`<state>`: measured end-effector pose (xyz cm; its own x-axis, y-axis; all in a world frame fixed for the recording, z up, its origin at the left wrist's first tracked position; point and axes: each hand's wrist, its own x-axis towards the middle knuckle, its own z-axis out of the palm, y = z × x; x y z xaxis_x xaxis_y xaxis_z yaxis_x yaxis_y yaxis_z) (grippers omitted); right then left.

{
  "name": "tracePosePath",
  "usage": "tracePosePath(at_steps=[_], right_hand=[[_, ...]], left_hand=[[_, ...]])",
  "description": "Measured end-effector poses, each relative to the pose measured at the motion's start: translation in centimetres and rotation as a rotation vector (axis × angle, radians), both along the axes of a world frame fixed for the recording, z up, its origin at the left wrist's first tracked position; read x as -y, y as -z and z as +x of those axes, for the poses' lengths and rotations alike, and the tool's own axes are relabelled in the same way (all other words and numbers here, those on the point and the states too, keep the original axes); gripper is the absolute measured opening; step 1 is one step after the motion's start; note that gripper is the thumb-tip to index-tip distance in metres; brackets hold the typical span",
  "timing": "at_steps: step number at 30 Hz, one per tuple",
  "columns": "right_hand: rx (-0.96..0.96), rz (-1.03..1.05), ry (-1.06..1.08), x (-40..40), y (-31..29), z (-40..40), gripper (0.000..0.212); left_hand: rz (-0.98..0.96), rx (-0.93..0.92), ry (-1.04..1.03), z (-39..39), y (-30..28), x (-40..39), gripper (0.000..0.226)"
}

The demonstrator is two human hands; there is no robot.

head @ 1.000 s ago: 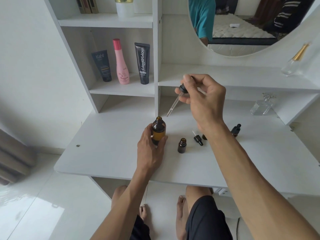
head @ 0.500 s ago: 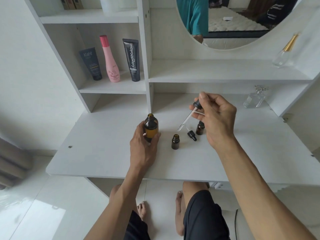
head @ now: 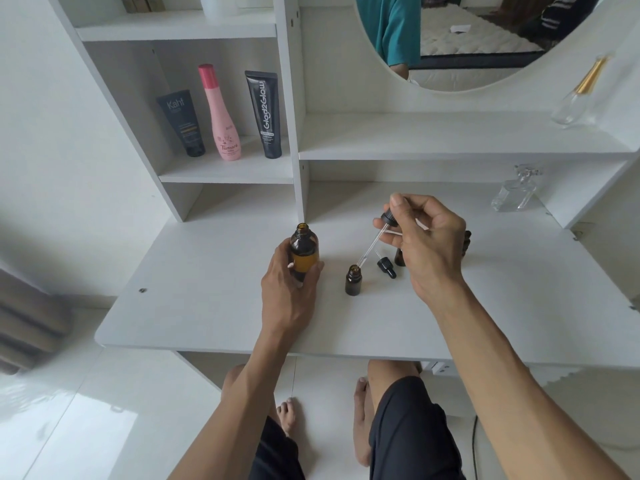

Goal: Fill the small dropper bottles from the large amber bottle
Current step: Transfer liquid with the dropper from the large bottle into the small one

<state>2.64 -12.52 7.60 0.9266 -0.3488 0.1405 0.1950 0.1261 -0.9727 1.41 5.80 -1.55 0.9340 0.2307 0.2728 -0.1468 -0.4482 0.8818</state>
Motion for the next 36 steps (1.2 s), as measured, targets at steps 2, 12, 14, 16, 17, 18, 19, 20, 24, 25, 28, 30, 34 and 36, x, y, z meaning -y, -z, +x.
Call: tracePosePath(at_steps=[2, 12, 14, 16, 17, 18, 19, 20, 24, 25, 28, 30, 34, 36], right_hand=[[0.004, -0.011, -0.002, -0.01, -0.02, 0.00, 0.011], [0.012, -0.030, -0.018, -0.12, -0.23, -0.08, 0.011], [0.013, -0.033, -0.019, -0.17, -0.27, -0.09, 0.011], [0.015, -0.042, -0.018, -0.22, -0.27, -0.08, 0.011], [0.016, -0.047, -0.018, -0.24, -0.26, -0.09, 0.011], [0.016, -0.050, -0.019, -0.25, -0.27, -0.09, 0.012], [0.017, -0.052, -0.020, -0.26, -0.27, -0.09, 0.012], [0.017, -0.056, -0.021, -0.29, -0.28, -0.09, 0.012], [0.020, -0.072, -0.024, -0.36, -0.29, -0.09, 0.013], [0.019, -0.074, -0.025, -0.38, -0.30, -0.08, 0.013], [0.022, -0.084, -0.029, -0.41, -0.30, -0.09, 0.014], [0.028, -0.089, -0.034, -0.42, -0.32, -0.11, 0.014], [0.026, -0.092, -0.035, -0.45, -0.40, -0.15, 0.014], [0.026, -0.096, -0.038, -0.50, -0.42, -0.17, 0.014]], left_hand=[[0.003, -0.004, -0.002, 0.02, 0.02, -0.03, 0.042], [0.018, -0.010, -0.007, 0.06, -0.06, 0.04, 0.043], [0.018, -0.013, -0.005, 0.06, -0.06, 0.06, 0.043], [0.013, -0.015, -0.004, 0.05, -0.06, 0.04, 0.043], [0.010, -0.014, -0.005, 0.03, -0.09, 0.04, 0.042], [0.009, -0.012, -0.006, 0.02, -0.11, 0.04, 0.042], [0.007, -0.009, -0.006, 0.00, -0.12, 0.03, 0.041], [0.002, -0.008, -0.004, 0.02, -0.11, 0.05, 0.041], [-0.010, -0.004, 0.003, -0.01, -0.11, 0.10, 0.042], [-0.010, -0.003, 0.004, -0.02, -0.10, 0.10, 0.042], [-0.009, 0.001, 0.003, -0.04, -0.06, 0.08, 0.042], [-0.007, 0.005, 0.002, 0.00, -0.02, 0.04, 0.041], [-0.006, 0.001, 0.003, -0.01, -0.10, 0.02, 0.041], [-0.004, 0.004, 0.002, -0.04, -0.13, 0.03, 0.041]])
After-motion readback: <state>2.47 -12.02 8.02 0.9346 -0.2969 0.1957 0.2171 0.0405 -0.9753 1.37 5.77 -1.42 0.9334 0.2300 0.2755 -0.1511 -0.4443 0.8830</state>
